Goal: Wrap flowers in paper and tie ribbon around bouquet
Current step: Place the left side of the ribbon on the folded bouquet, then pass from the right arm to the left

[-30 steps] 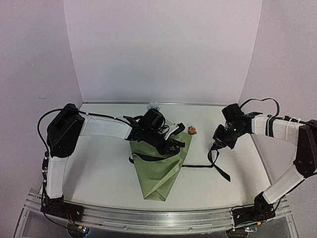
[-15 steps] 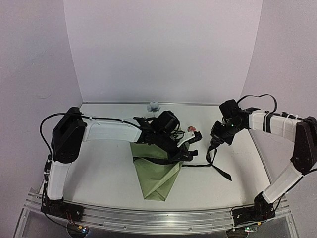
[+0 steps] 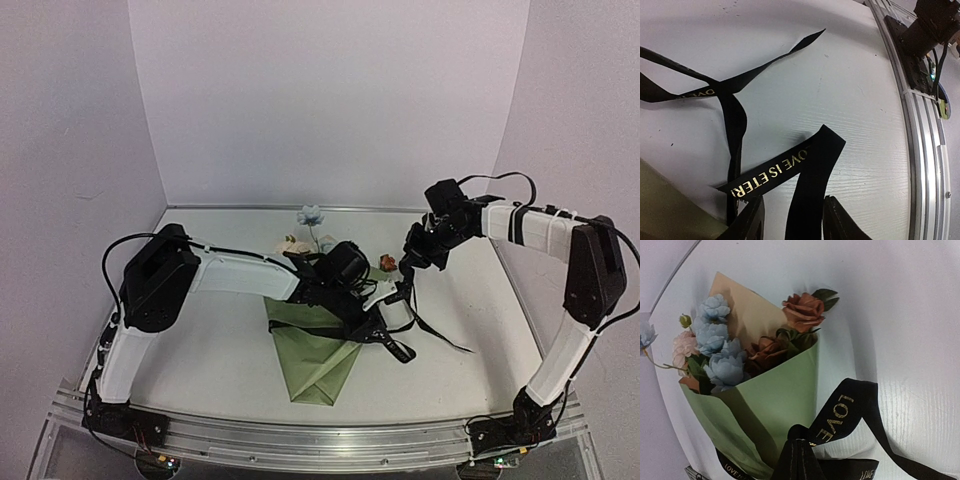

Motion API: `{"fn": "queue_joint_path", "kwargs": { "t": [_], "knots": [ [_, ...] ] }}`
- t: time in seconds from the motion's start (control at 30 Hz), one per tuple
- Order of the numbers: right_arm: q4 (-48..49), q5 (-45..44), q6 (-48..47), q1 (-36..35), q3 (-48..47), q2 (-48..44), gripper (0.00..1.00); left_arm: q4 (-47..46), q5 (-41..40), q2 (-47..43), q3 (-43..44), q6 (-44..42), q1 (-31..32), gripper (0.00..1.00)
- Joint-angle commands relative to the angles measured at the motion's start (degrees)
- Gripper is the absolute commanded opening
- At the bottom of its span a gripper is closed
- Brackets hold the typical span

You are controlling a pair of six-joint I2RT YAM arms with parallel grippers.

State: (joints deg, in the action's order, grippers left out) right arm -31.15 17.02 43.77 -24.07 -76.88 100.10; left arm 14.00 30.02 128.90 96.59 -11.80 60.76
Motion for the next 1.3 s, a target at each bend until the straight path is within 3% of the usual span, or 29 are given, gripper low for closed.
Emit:
{"fn": "queue_joint_path", "kwargs": {
  "t": [0.0,0.27,0.37,0.47,0.77,1.03,1.27],
  "knots": [
    [-0.31,1.91,-3.83,-1.39,-1.30,-2.33,0.00,-14.56,-1.43,-9.62,-6.94,9.43,-2.59,0.55],
    [-0.01,3.97,-10.76,-4.63,-1.83,-5.14,0.00,-32.44,0.50,-23.82,-22.18,27.70,-9.58,0.62],
    [0.77,6.23,-13.12,-6.48,-2.51,-6.09,0.00,-30.66,-2.63,-26.61,-26.02,27.88,-11.88,0.62],
    [2.42,9.11,-14.50,-8.47,-2.66,-7.30,0.00,-34.23,-0.46,-27.91,-30.45,29.49,-14.73,0.60],
    [4.85,14.06,-15.61,-11.73,-2.32,-10.17,0.00,-41.92,4.69,-23.49,-31.24,20.66,-15.76,0.53],
    [7.14,12.58,-14.20,-12.32,0.75,-12.83,0.00,-49.72,7.90,-15.45,-27.82,18.75,-15.19,0.49],
    [6.48,11.42,-14.78,-12.51,2.03,-14.59,0.00,-49.49,5.58,-11.51,-24.43,16.39,-12.08,0.51]
  ]
}}
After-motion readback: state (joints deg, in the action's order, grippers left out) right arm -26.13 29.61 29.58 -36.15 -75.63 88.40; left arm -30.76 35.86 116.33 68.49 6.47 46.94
